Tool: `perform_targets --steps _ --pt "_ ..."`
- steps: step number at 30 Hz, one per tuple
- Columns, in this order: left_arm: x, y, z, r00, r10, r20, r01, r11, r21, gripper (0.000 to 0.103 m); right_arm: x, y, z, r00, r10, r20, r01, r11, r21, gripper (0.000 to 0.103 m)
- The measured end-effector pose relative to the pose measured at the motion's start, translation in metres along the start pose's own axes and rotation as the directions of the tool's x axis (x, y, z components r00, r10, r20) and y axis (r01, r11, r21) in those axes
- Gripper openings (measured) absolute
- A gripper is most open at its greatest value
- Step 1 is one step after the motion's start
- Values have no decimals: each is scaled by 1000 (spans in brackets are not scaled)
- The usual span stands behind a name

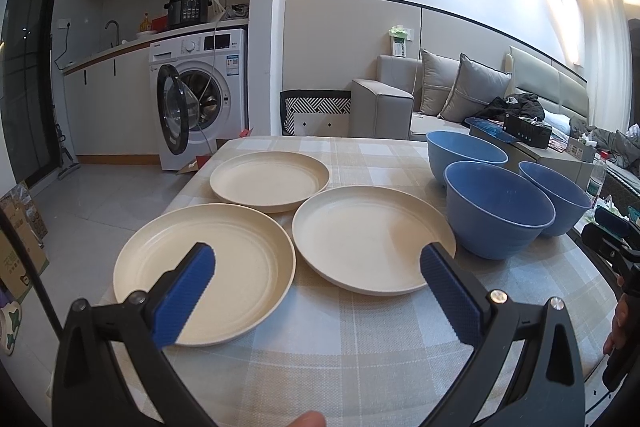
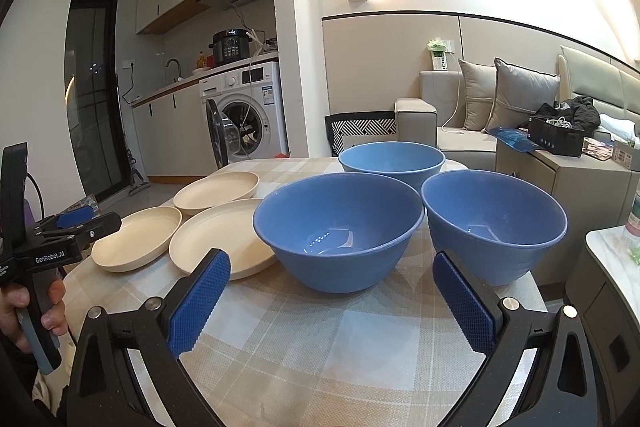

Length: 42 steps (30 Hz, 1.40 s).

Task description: Organize plates and bowls

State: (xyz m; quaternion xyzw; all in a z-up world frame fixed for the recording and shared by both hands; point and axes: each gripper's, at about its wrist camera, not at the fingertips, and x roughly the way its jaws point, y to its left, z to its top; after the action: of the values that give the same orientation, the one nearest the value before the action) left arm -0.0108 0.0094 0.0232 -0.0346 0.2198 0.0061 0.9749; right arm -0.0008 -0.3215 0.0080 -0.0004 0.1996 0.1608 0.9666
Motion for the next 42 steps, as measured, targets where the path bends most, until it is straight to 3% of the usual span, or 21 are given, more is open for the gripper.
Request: perform_targets --steps 19,42 --pt "-12 12 14 999 37 5 -37 999 -19 103 -1 18 20 1000 22 9 -22 999 -50 103" --pt "-16 50 26 988 153 -7 -153 986 -66 103 29 75 66 984 175 -39 -179 972 -151 103"
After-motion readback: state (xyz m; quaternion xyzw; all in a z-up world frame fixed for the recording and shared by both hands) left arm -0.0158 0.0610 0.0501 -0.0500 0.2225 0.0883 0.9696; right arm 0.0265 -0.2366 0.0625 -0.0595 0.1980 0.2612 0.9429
